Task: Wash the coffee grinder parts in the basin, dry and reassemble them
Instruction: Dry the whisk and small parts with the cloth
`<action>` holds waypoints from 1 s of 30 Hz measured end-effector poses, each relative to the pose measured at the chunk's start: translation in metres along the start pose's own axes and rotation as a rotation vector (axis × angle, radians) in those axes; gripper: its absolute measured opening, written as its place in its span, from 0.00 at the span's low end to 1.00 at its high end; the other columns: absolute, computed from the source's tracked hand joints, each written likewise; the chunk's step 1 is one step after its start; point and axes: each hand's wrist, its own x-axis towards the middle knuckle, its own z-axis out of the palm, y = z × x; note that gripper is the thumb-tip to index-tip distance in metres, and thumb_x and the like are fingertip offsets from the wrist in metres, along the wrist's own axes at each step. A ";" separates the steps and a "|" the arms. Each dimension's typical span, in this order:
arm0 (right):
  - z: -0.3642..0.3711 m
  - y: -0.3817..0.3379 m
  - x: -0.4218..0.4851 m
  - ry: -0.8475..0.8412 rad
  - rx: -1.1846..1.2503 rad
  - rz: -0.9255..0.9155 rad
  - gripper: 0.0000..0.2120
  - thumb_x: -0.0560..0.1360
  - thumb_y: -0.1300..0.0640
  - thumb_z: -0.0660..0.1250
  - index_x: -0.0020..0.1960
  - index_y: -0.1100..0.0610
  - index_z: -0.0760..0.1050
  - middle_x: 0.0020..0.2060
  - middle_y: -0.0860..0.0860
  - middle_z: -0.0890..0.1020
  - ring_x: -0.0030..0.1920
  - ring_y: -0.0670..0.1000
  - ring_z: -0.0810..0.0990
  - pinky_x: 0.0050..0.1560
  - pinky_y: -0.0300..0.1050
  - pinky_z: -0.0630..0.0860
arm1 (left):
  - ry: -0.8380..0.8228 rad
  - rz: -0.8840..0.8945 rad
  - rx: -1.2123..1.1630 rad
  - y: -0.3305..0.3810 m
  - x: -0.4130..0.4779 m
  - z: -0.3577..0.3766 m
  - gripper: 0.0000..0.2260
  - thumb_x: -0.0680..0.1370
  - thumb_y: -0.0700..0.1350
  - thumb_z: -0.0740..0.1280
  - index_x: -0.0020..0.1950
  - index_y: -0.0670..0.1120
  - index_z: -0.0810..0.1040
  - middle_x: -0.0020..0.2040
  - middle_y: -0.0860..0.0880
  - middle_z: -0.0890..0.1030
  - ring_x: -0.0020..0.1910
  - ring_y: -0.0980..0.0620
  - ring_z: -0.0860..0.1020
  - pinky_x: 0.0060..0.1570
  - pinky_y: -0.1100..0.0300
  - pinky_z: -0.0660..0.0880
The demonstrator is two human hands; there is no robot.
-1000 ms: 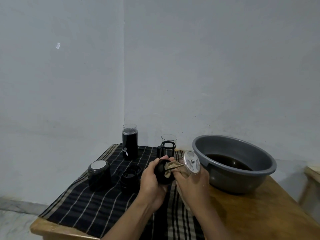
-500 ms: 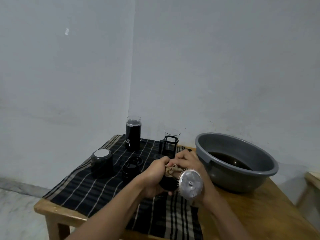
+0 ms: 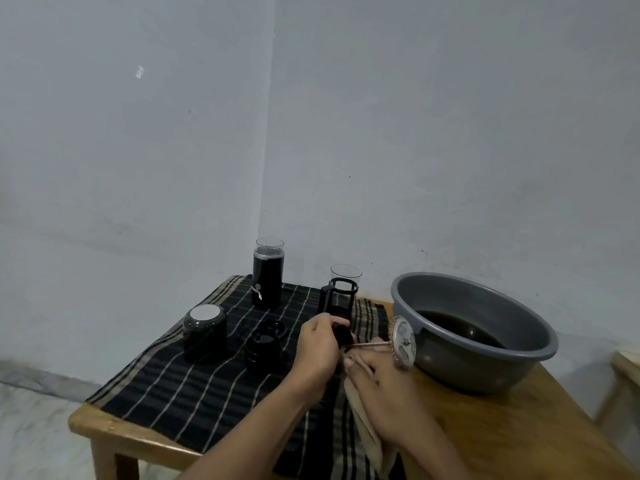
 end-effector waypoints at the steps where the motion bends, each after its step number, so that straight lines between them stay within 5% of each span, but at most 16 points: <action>1: 0.002 -0.002 0.001 -0.005 0.111 0.005 0.13 0.83 0.52 0.62 0.41 0.53 0.77 0.39 0.46 0.80 0.42 0.44 0.78 0.48 0.45 0.76 | 0.021 -0.004 -0.033 -0.005 -0.002 0.002 0.15 0.83 0.41 0.56 0.48 0.42 0.83 0.43 0.42 0.85 0.43 0.45 0.82 0.45 0.51 0.78; 6: 0.021 -0.005 0.011 0.220 0.645 0.083 0.12 0.81 0.58 0.66 0.43 0.50 0.86 0.46 0.52 0.85 0.51 0.49 0.84 0.56 0.49 0.80 | 0.069 0.006 -0.067 -0.011 -0.010 0.014 0.14 0.84 0.37 0.55 0.49 0.44 0.81 0.50 0.38 0.82 0.47 0.45 0.81 0.44 0.56 0.77; 10: 0.015 0.005 0.013 0.193 0.304 -0.059 0.09 0.80 0.57 0.69 0.49 0.44 0.85 0.47 0.43 0.82 0.51 0.37 0.79 0.53 0.32 0.74 | 0.096 0.003 -0.215 0.002 -0.003 0.006 0.13 0.82 0.41 0.58 0.49 0.44 0.82 0.51 0.37 0.82 0.45 0.44 0.80 0.44 0.53 0.76; 13: 0.015 0.014 0.017 0.274 0.084 -0.088 0.08 0.81 0.56 0.67 0.53 0.47 0.84 0.47 0.40 0.77 0.50 0.37 0.76 0.52 0.31 0.73 | 0.111 -0.061 -0.295 0.000 -0.003 0.002 0.11 0.82 0.44 0.58 0.52 0.46 0.81 0.45 0.39 0.81 0.39 0.45 0.78 0.42 0.51 0.74; 16: 0.017 0.015 0.024 0.471 0.179 -0.015 0.09 0.82 0.57 0.65 0.56 0.51 0.83 0.49 0.41 0.76 0.50 0.36 0.76 0.53 0.31 0.74 | -0.010 -0.191 -0.454 -0.001 -0.008 0.006 0.11 0.85 0.47 0.59 0.59 0.45 0.79 0.37 0.41 0.83 0.35 0.46 0.80 0.43 0.52 0.76; 20: 0.001 0.007 0.037 0.701 0.408 0.091 0.09 0.82 0.56 0.65 0.58 0.51 0.81 0.52 0.45 0.78 0.51 0.38 0.77 0.50 0.32 0.75 | -0.180 -0.159 -0.380 -0.001 -0.012 0.006 0.26 0.79 0.61 0.64 0.62 0.39 0.82 0.55 0.37 0.85 0.50 0.43 0.81 0.57 0.46 0.76; 22: -0.005 0.004 0.040 0.759 0.449 0.048 0.07 0.81 0.54 0.65 0.57 0.48 0.79 0.53 0.43 0.77 0.50 0.37 0.77 0.52 0.38 0.78 | -0.189 -0.136 -0.305 0.000 -0.013 0.007 0.27 0.77 0.61 0.67 0.60 0.38 0.82 0.54 0.37 0.86 0.49 0.42 0.83 0.56 0.45 0.77; 26: -0.010 0.005 0.038 0.624 0.404 -0.091 0.12 0.79 0.51 0.68 0.62 0.46 0.78 0.53 0.40 0.77 0.53 0.38 0.78 0.52 0.39 0.79 | -0.190 -0.134 -0.329 -0.001 -0.003 0.009 0.20 0.84 0.55 0.63 0.66 0.41 0.76 0.54 0.39 0.85 0.44 0.44 0.83 0.43 0.48 0.80; 30: -0.007 0.007 0.038 0.541 0.162 -0.223 0.15 0.81 0.57 0.66 0.67 0.51 0.77 0.50 0.40 0.74 0.54 0.36 0.75 0.57 0.31 0.74 | -0.319 -0.047 -0.302 0.001 0.000 0.010 0.16 0.87 0.49 0.55 0.68 0.44 0.77 0.58 0.39 0.85 0.52 0.44 0.84 0.51 0.48 0.78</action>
